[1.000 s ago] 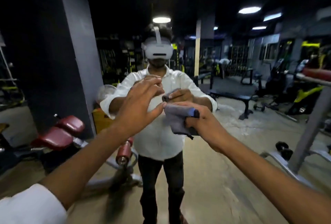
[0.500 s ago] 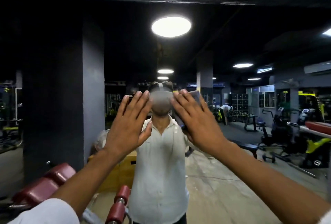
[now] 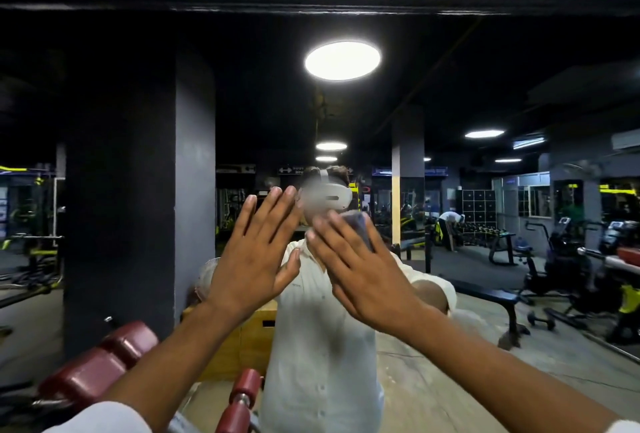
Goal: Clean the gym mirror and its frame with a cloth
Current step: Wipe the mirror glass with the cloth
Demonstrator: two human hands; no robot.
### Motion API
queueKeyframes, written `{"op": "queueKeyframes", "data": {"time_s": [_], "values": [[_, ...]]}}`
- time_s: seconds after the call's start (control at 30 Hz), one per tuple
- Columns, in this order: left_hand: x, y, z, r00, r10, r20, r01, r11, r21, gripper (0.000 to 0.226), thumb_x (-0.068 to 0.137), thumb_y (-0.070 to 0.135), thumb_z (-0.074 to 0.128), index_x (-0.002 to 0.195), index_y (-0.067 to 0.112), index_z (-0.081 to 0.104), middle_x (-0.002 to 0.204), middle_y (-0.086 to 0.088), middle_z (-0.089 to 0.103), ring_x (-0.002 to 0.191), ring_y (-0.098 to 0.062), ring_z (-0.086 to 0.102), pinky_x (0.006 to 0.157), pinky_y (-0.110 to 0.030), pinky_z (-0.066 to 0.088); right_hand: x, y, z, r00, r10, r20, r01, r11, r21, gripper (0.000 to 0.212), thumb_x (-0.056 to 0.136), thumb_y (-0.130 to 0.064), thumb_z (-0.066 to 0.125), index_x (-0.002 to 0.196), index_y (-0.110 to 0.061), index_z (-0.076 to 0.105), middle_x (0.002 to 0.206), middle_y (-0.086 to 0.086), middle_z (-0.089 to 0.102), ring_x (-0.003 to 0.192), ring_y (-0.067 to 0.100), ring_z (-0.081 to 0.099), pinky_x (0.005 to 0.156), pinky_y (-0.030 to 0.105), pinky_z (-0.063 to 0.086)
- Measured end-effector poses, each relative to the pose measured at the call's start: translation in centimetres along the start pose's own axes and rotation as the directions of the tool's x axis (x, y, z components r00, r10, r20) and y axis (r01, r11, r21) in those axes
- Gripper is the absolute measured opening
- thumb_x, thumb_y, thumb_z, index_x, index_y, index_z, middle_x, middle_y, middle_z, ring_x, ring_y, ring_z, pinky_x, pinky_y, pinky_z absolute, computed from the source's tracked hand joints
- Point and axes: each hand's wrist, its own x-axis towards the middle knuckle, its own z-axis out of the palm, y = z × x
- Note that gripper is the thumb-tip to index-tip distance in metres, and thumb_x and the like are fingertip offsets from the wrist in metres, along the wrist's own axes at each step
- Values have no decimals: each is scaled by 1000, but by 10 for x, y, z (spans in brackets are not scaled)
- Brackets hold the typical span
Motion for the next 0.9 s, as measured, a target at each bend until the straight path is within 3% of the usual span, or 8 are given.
{"op": "queueKeyframes", "data": {"time_s": [0.07,0.2,0.3,0.47,0.6,0.67,0.8,0.9], "values": [[-3,2,2,1000,4,0,-4,1000,18,80,104,45,50,169,9,20,178,-15,10,165,-31,11,128,-61,25,1,17,-5,998,-59,-10,59,998,-35,73,104,-35,46,168,-13,19,176,10,11,163,29,7,128,64,15],[-11,5,6,1000,28,-15,-28,999,32,80,103,46,48,168,7,22,177,-15,12,165,-32,13,128,-60,25,18,35,-17,963,247,-111,-232,964,127,69,100,-35,44,164,-12,33,174,10,21,163,27,11,127,62,17],[-17,9,6,999,24,-24,-23,1000,9,79,104,43,50,168,7,23,177,-15,13,165,-32,12,129,-60,22,15,15,-12,942,308,-134,-269,931,246,72,93,-25,51,162,-11,37,172,9,27,163,27,13,128,62,16],[-43,21,6,1000,-10,26,11,1000,-17,77,106,40,48,168,5,20,177,-18,12,164,-34,12,130,-62,19,-51,-43,19,999,-35,16,32,985,172,81,90,-30,53,165,-11,29,174,12,19,163,32,7,129,61,5],[-51,27,3,997,-39,73,39,999,-2,72,111,46,31,169,6,17,177,-19,10,165,-35,9,131,-60,14,-116,-66,38,916,-370,153,356,928,113,74,99,-33,44,167,-12,23,175,11,16,163,33,6,130,57,-5],[-55,32,2,994,-54,93,54,999,1,73,111,49,24,169,6,15,177,-20,10,164,-36,9,132,-60,12,-118,-53,37,881,-432,191,424,902,85,68,105,-32,34,168,-11,18,175,12,15,162,34,7,129,59,-4],[-63,34,7,994,-50,97,49,999,8,80,108,49,39,170,6,12,177,-20,7,164,-37,8,132,-60,8,-91,-28,19,982,-149,120,140,987,77,65,104,-28,31,166,-12,25,175,11,16,163,33,9,129,62,6],[-75,35,11,988,139,65,-135,990,-50,77,105,42,52,168,6,24,176,-20,17,163,-36,16,129,-63,18,-104,-47,22,995,-21,93,9,993,121,73,96,-28,44,166,-13,28,174,11,18,162,33,9,128,64,10]]}}
